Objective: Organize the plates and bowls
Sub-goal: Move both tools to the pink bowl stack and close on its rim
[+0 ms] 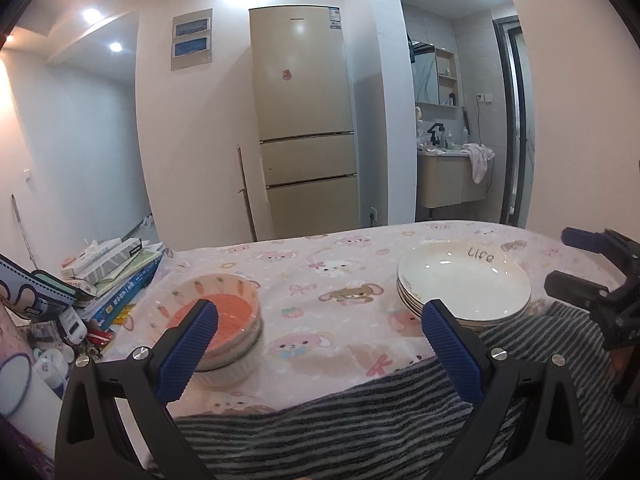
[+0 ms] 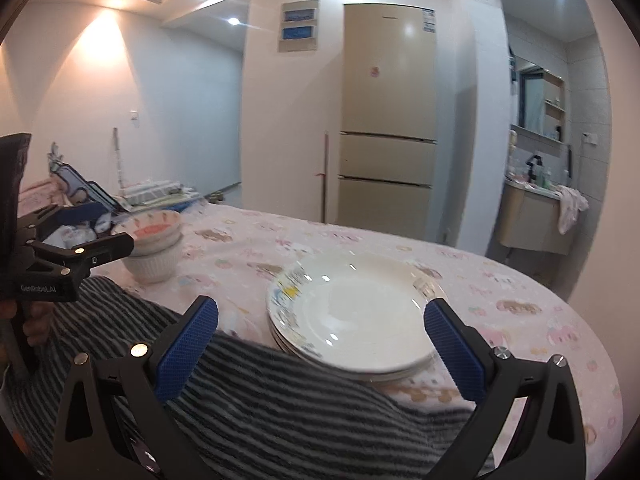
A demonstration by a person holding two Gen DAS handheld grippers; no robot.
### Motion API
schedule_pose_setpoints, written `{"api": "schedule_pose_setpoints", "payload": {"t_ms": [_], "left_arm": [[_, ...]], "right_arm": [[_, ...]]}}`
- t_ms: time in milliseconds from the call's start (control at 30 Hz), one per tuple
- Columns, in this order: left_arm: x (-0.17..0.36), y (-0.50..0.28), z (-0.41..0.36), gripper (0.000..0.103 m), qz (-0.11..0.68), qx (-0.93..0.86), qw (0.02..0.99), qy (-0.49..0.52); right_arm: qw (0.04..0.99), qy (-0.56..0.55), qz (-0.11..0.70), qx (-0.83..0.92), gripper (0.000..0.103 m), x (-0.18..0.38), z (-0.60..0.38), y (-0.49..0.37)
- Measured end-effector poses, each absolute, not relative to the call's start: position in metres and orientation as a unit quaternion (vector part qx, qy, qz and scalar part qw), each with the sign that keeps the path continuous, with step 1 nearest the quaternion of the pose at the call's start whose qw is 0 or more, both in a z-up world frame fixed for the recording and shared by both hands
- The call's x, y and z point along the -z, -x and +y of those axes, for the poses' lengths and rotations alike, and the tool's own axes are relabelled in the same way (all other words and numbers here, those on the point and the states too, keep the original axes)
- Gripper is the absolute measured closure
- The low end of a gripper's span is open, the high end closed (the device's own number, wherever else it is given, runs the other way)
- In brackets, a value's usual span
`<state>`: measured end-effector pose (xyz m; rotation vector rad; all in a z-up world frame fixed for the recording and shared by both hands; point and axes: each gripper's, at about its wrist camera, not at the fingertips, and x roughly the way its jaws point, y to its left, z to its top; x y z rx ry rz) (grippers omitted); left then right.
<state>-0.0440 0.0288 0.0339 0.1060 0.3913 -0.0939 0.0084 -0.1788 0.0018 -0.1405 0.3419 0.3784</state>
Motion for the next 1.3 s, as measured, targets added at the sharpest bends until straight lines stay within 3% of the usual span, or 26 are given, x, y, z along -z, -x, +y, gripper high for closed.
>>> {"api": "schedule_pose_setpoints", "payload": {"t_ms": [200,333,600,867,933,1000,1133,1300], "left_arm": [[-0.06,0.037,0.085,0.0,0.224,0.024,0.974,-0.036],[-0.061,0.019,0.132,0.0,0.259,0.025,0.965,0.029],[-0.002,-0.033,0.215,0.0,0.358,0.081,0.901,0.23],[0.035,-0.059,0.24,0.002,0.387,0.115,0.863,0.304],[0.04,-0.063,0.245,0.004,0.388,0.124,0.854,0.322],[0.045,-0.065,0.249,0.015,0.386,0.125,0.85,0.336],[0.055,-0.07,0.249,0.023,0.391,0.133,0.843,0.346],[0.066,-0.078,0.248,0.029,0.396,0.156,0.827,0.367]], "right_arm": [[0.928,0.055,0.208,-0.305,0.0,-0.037,-0.12,-0.051],[0.881,0.011,0.283,-0.379,0.0,-0.038,-0.069,-0.097],[0.814,-0.022,0.42,-0.402,0.0,0.014,0.019,-0.168],[0.752,-0.103,0.492,-0.427,0.01,0.057,0.037,-0.214],[0.737,-0.126,0.503,-0.434,0.012,0.066,0.037,-0.22],[0.722,-0.143,0.513,-0.442,0.015,0.075,0.039,-0.223],[0.706,-0.153,0.522,-0.454,0.023,0.084,0.045,-0.227],[0.687,-0.168,0.526,-0.472,0.026,0.091,0.047,-0.227]]}}
